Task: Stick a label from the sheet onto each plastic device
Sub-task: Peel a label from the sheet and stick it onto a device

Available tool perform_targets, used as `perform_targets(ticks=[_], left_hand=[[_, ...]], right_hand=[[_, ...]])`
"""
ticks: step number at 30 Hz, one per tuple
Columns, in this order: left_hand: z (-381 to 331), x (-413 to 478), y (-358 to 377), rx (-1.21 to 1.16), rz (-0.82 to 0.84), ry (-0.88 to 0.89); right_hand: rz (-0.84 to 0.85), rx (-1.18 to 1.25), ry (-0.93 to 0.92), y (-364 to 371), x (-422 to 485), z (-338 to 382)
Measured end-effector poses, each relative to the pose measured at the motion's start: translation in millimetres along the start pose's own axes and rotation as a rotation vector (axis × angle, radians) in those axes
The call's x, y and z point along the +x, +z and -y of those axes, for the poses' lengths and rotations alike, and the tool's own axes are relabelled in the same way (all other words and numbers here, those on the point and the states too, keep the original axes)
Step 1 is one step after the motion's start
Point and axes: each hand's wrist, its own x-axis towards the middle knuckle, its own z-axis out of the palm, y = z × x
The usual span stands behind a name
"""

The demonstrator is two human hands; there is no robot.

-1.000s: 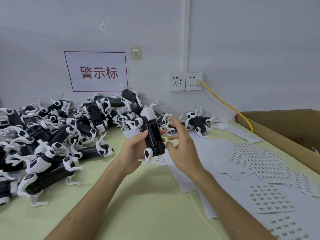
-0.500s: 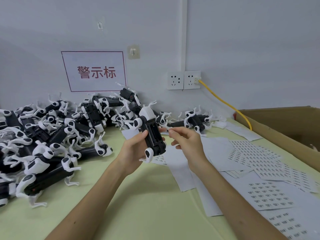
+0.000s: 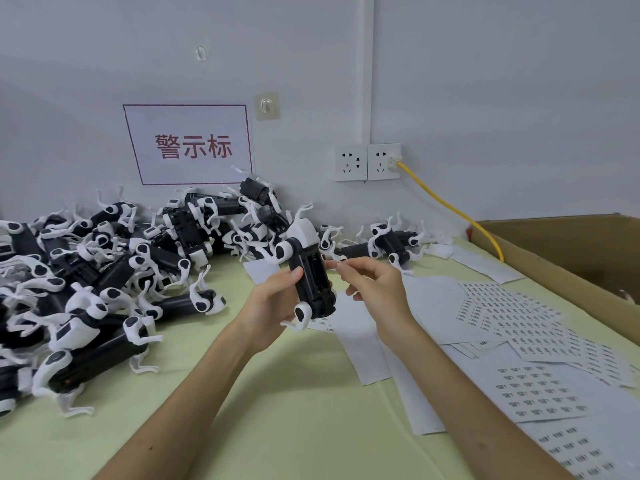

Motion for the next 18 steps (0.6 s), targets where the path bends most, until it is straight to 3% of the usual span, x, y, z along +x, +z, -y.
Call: perform_targets(ticks=[5, 11, 18], left_hand=[[1.9, 2.0, 1.4, -0.013, -0.115, 0.03], [3.3, 4.0, -9.8, -0.041, -0.446, 0.039], [10.5, 8.3, -8.4, -0.247, -0.452, 0.098]], right_hand=[[-0.069, -0.057, -0.07, 2.9, -1.1, 1.4], [-0.047, 0.079, -0.018, -3.3, 0.5, 7.2], [0.17, 0.33, 0.225, 0.7, -2.1, 8.4]])
